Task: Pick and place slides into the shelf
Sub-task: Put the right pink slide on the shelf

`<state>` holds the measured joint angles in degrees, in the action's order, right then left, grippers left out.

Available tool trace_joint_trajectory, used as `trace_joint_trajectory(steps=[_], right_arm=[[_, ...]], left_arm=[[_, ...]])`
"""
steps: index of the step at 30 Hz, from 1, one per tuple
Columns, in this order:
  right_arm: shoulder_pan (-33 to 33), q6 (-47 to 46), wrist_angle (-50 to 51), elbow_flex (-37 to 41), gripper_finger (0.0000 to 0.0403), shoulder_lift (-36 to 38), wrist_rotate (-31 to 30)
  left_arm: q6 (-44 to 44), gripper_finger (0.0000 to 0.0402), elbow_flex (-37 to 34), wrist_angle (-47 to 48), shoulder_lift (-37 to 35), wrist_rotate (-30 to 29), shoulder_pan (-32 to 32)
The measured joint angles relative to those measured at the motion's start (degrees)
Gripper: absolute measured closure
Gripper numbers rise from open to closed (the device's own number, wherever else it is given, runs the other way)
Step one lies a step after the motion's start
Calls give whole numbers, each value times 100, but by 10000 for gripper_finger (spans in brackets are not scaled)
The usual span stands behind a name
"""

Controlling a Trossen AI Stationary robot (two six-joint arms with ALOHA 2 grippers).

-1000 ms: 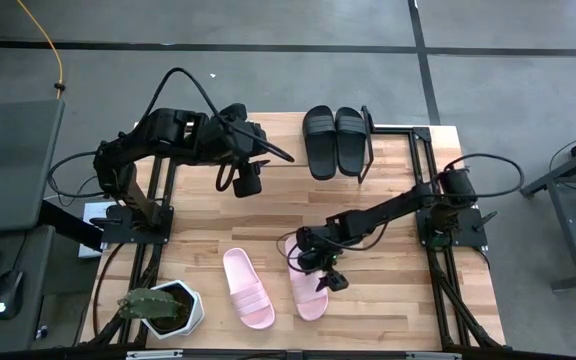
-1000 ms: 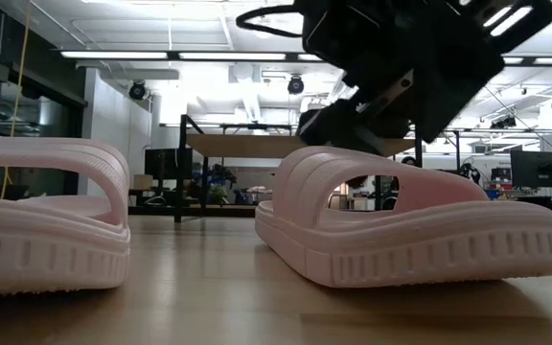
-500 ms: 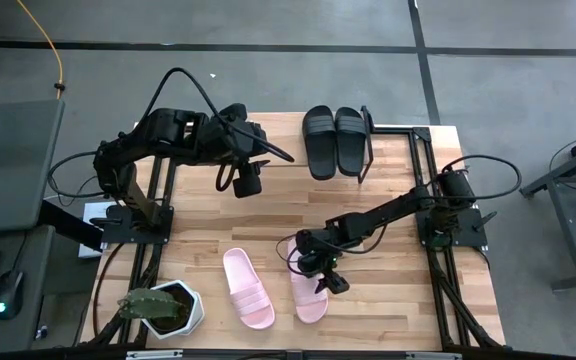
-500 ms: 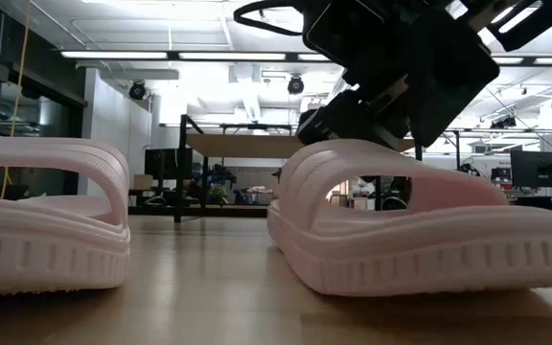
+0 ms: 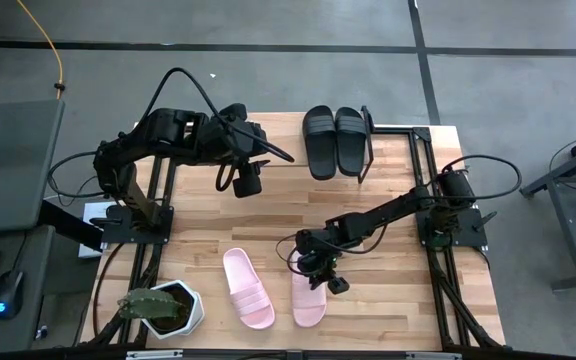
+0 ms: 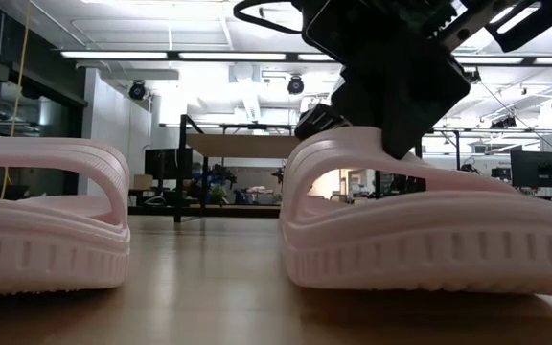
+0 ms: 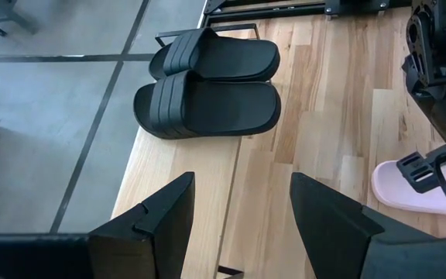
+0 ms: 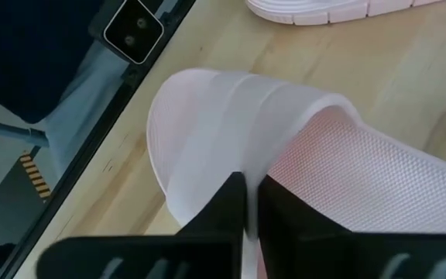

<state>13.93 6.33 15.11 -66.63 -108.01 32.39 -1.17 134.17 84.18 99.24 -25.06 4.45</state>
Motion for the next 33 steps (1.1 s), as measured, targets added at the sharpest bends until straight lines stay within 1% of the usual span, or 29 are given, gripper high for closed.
trace_joint_trajectory(steps=[4, 19, 22, 26, 30, 33], right_arm=[[-24, -2, 4, 0, 398, 0, -123], [-330, 1, 292, -2, 402, 84, -195], [-390, 11, 419, -2, 402, 205, -236], [-457, 17, 577, -2, 402, 480, -342], [-503, 24, 820, -2, 402, 831, -616], [-554, 15, 1010, -2, 402, 1136, -745]], left_arm=[[1, 202, 0, -2, 0, 0, 0], [-3, 202, 0, 2, 0, 0, 2], [-7, 202, 0, 11, 0, -27, 0], [-203, 202, 0, 60, 0, -309, 0], [-484, 202, 0, 90, 0, -493, 2], [-648, 202, 0, 90, 0, -522, 0]])
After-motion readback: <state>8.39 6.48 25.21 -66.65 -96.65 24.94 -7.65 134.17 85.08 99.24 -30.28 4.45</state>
